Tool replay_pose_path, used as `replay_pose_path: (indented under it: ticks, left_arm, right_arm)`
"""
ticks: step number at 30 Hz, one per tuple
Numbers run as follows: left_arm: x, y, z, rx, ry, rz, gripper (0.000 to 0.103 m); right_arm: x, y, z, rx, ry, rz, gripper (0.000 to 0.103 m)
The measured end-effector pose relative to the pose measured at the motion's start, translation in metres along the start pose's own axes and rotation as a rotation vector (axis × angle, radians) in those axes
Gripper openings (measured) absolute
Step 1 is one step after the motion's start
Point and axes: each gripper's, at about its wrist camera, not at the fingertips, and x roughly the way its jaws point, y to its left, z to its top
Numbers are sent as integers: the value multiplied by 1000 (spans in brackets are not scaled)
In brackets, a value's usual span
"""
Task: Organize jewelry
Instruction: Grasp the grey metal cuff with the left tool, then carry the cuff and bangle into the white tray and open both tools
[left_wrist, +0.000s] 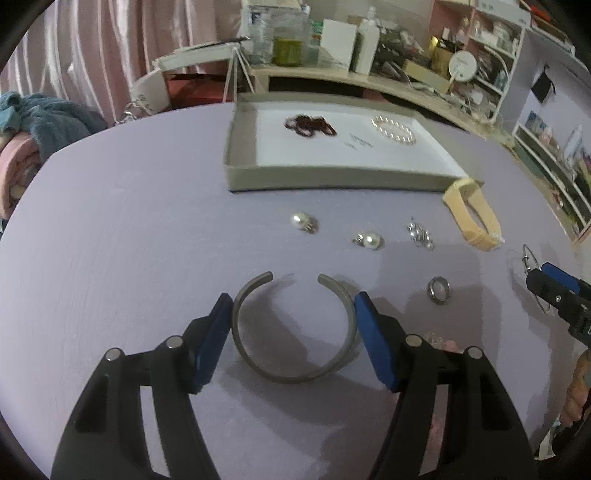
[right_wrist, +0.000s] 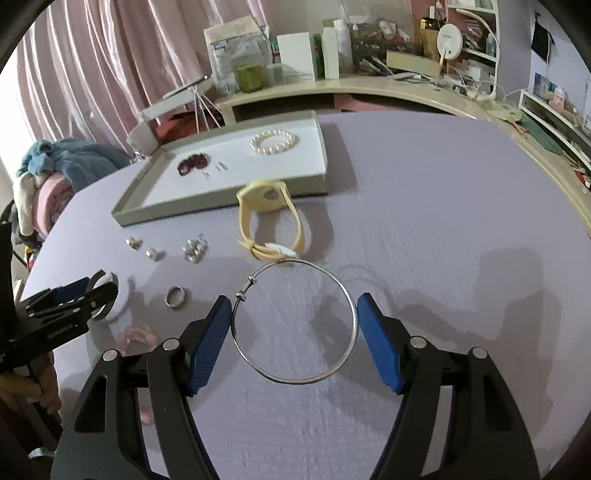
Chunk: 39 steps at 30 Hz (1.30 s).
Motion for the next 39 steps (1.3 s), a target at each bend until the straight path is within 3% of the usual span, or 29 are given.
replay_pose_path:
  ticks: [12, 23, 32, 39]
  left_arm:
    - [-65, 29, 22, -86, -155, 16, 67]
    - [-81, 31, 34, -107, -199, 5, 67]
    - [-86, 27, 85, -73, -270, -13, 67]
    - [-85, 23, 136, -60, -332, -34, 67]
  right_arm:
    - [-18, 15, 14, -21, -67, 64, 71]
    - [-21, 21, 30, -45, -104, 76, 71]
    - [-18, 23, 104, -47, -215, 75, 71]
    - [21, 30, 150, -44, -191, 68, 71]
